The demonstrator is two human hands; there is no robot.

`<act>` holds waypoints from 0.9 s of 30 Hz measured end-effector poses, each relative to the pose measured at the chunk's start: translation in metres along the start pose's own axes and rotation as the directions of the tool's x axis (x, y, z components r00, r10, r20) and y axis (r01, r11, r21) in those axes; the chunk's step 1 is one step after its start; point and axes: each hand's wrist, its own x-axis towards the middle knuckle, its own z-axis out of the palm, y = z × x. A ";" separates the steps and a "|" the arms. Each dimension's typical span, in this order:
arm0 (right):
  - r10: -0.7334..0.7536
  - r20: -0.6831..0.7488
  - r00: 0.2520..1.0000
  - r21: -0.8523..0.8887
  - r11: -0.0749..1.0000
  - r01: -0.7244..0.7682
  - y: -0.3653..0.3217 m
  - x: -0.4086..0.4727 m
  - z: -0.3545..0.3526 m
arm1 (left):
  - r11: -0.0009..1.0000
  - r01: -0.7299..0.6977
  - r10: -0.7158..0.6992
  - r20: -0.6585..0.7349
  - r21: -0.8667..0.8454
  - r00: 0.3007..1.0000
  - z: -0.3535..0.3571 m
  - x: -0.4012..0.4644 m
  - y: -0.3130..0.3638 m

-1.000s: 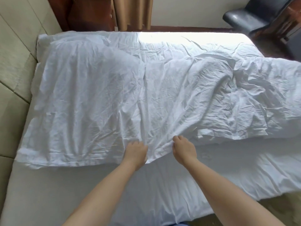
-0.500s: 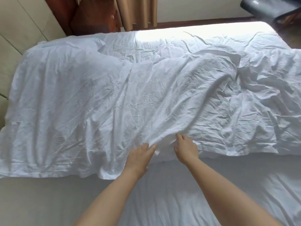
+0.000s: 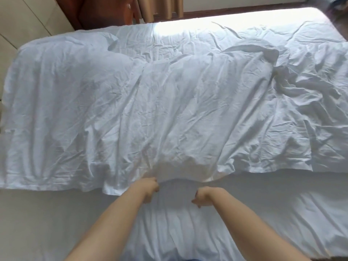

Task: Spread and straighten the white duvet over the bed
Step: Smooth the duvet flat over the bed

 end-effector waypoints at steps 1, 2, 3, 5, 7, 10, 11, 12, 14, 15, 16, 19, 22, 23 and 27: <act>-0.025 -0.029 0.999 0.062 0.998 0.027 -0.005 -0.002 -0.001 | 1.000 -0.009 0.009 0.054 -0.014 0.998 0.002 0.001 0.003; -0.053 -0.134 0.990 0.096 0.993 0.067 -0.010 -0.002 -0.003 | 1.000 -0.017 0.018 0.016 -0.020 1.000 0.002 0.001 0.005; -0.063 -0.249 0.966 0.132 0.986 0.099 -0.014 -0.002 -0.008 | 0.999 -0.005 0.002 -0.057 -0.041 0.998 -0.001 0.002 0.005; -0.054 -0.405 0.913 0.213 0.965 0.152 -0.020 -0.001 -0.022 | 0.998 0.033 -0.043 -0.194 -0.056 0.980 -0.006 0.002 -0.001; -0.036 -0.509 0.860 0.246 0.951 0.185 -0.024 -0.003 -0.036 | 0.996 0.068 -0.082 -0.267 -0.060 0.960 -0.012 -0.005 -0.010; -0.076 -0.671 0.738 0.154 0.959 0.238 -0.039 -0.011 -0.056 | 0.985 0.159 -0.173 -0.342 -0.070 0.924 -0.020 -0.026 -0.027; -0.095 -0.687 0.720 0.124 0.961 0.246 -0.048 -0.014 -0.063 | 0.975 0.204 -0.220 -0.349 -0.084 0.911 -0.023 -0.033 -0.036; -0.109 -0.682 0.724 0.106 0.963 0.246 -0.058 -0.017 -0.069 | 0.961 0.251 -0.275 -0.347 -0.115 0.896 -0.025 -0.041 -0.046; -0.136 -0.671 0.729 0.070 0.967 0.244 -0.081 -0.020 -0.082 | 0.923 0.339 -0.383 -0.330 -0.183 0.863 -0.031 -0.056 -0.070; -0.149 -0.671 0.726 0.050 0.968 0.245 -0.094 -0.020 -0.088 | 0.905 0.370 -0.421 -0.318 -0.209 0.850 -0.032 -0.064 -0.084; -0.159 -0.672 0.723 0.039 0.968 0.249 -0.106 -0.022 -0.093 | 0.891 0.394 -0.449 -0.313 -0.225 0.837 -0.034 -0.072 -0.097; -0.160 -0.674 0.721 0.048 0.965 0.258 -0.146 -0.025 -0.106 | 0.865 0.442 -0.500 -0.326 -0.239 0.803 -0.034 -0.096 -0.137; -0.157 -0.672 0.724 0.049 0.966 0.254 -0.190 -0.024 -0.119 | 0.855 0.439 -0.516 -0.364 -0.275 0.775 -0.032 -0.118 -0.179; -0.161 -0.673 0.722 0.043 0.966 0.254 -0.207 -0.022 -0.125 | 0.852 0.439 -0.520 -0.367 -0.284 0.772 -0.030 -0.125 -0.194; -0.192 -0.671 0.716 0.014 0.963 0.271 -0.282 -0.013 -0.143 | 0.818 0.475 -0.572 -0.367 -0.325 0.734 -0.018 -0.152 -0.260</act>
